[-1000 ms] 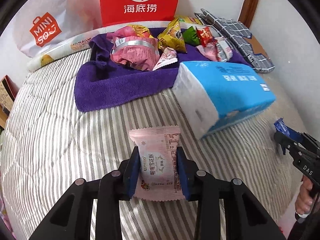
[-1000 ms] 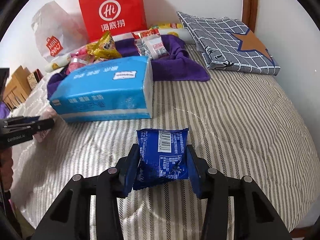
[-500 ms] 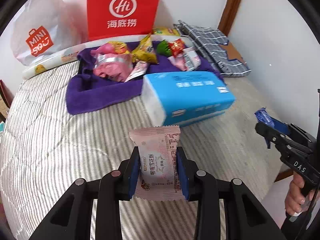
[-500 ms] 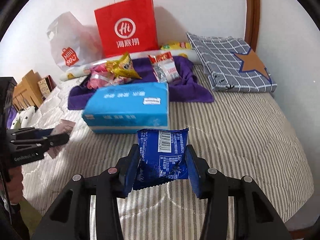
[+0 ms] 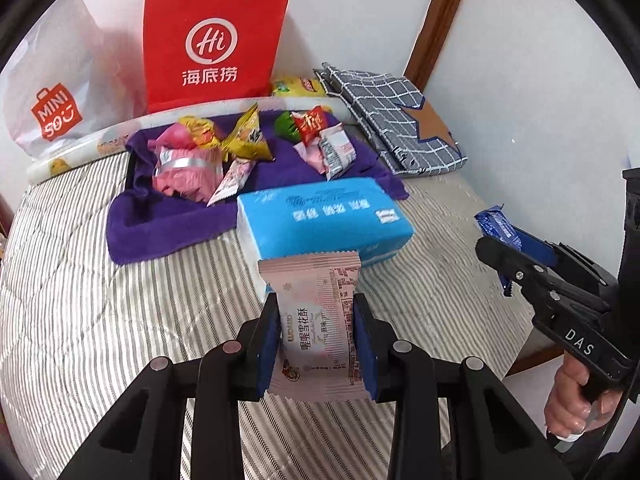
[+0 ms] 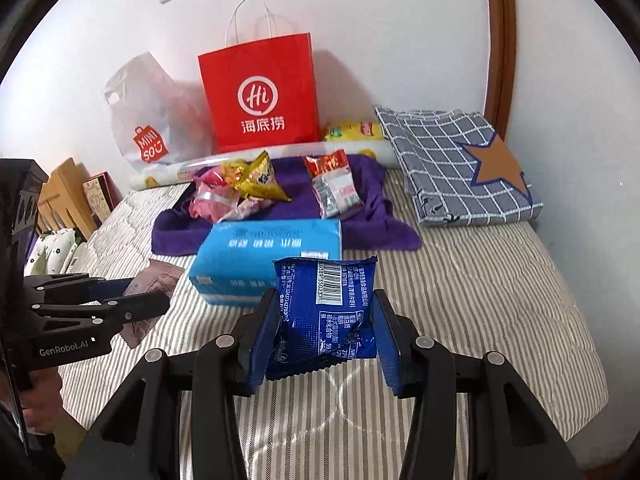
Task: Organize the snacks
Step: 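Carry the pink packet and blue packet over the purple towel, then lower both grippers and open them to release the packets onto the towel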
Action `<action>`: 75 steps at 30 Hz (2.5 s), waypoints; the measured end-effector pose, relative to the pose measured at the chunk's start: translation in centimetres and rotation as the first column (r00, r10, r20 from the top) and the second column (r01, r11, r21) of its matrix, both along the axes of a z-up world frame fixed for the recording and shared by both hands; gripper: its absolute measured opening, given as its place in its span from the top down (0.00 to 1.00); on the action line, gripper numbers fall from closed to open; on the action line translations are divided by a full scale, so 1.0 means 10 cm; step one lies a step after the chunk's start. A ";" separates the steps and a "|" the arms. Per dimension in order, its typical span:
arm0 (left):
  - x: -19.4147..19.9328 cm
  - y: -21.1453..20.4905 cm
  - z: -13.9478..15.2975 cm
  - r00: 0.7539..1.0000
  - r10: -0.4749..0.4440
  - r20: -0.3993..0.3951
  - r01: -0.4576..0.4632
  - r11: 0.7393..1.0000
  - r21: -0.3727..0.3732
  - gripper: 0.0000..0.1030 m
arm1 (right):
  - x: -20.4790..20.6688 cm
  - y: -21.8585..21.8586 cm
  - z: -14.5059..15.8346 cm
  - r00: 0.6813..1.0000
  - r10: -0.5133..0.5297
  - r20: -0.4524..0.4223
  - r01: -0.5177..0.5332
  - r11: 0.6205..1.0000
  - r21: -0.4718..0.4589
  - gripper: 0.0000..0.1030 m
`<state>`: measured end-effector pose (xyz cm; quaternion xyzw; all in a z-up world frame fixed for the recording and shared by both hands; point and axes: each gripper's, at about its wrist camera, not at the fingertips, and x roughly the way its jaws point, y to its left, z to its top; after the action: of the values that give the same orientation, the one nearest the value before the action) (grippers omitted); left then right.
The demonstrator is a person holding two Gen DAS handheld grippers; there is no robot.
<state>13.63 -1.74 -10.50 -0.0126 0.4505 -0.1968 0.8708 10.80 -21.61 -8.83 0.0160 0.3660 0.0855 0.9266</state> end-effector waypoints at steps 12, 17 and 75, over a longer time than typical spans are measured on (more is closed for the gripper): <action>0.22 -0.06 0.26 1.000 -0.011 0.028 0.012 1.000 -0.018 0.68 | 0.23 0.05 0.22 1.000 0.008 0.018 -0.008 1.000 0.007 0.56; 0.35 -0.05 0.34 0.999 -0.009 0.036 0.010 1.000 -0.029 0.68 | 0.35 0.08 0.29 1.000 0.017 0.025 -0.017 1.000 0.000 0.56; 2.39 0.47 -0.15 0.986 0.159 -0.054 -0.159 0.987 0.007 0.68 | 2.37 0.79 -0.52 0.969 0.191 -0.154 -0.189 0.982 0.025 0.55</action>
<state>37.49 3.00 -12.03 -0.0527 0.4716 -0.1259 0.8712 34.54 -13.71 -14.06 -0.0075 0.4368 0.1740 0.8825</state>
